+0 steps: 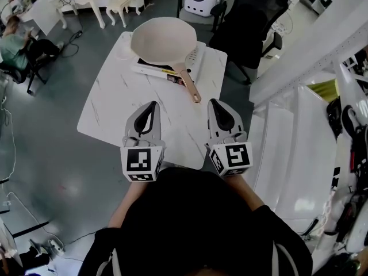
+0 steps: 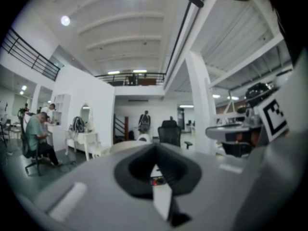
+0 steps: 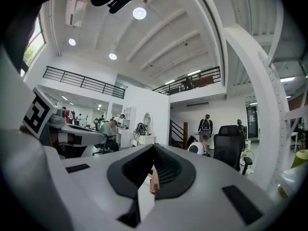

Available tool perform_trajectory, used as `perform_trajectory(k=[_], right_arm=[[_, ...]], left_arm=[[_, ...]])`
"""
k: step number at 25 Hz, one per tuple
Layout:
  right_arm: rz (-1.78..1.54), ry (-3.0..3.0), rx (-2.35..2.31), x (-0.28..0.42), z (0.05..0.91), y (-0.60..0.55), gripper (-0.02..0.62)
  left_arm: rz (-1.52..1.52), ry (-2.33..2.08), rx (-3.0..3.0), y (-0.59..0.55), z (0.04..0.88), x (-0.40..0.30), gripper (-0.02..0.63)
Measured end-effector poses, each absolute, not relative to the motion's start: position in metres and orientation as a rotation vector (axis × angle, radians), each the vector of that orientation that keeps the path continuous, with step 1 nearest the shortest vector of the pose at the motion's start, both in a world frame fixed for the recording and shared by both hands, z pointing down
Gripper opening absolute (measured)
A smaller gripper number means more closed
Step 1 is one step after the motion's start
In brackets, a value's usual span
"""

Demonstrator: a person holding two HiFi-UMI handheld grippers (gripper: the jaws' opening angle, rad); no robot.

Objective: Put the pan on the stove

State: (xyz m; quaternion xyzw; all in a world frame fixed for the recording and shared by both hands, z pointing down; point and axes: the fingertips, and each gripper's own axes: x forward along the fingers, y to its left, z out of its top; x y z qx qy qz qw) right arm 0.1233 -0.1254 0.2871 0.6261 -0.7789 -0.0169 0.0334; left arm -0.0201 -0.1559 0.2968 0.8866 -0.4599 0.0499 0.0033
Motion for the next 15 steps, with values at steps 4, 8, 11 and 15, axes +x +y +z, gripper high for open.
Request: perform_trajectory(k=[4, 8, 11, 15], right_arm=[[-0.039, -2.406, 1.921, 0.1201, 0.289, -0.1266, 0.021], [-0.035, -2.41, 1.914, 0.1187, 0.2896, -0.126, 0.021], [-0.033, -2.414, 1.914, 0.1193, 0.2905, -0.126, 0.021], [-0.026, -2.419, 1.908, 0.1185, 0.2913, -0.1258, 0.02]], left_arm=[[0.151, -1.439, 2.781, -0.1569, 0.2961, -0.0195, 0.008], [0.154, -1.426, 2.776, -0.1544, 0.2983, -0.0178, 0.008], [0.154, -1.42, 2.775, -0.1528, 0.3001, -0.0166, 0.008], [0.151, -1.42, 2.771, -0.1512, 0.3012, -0.0162, 0.008]])
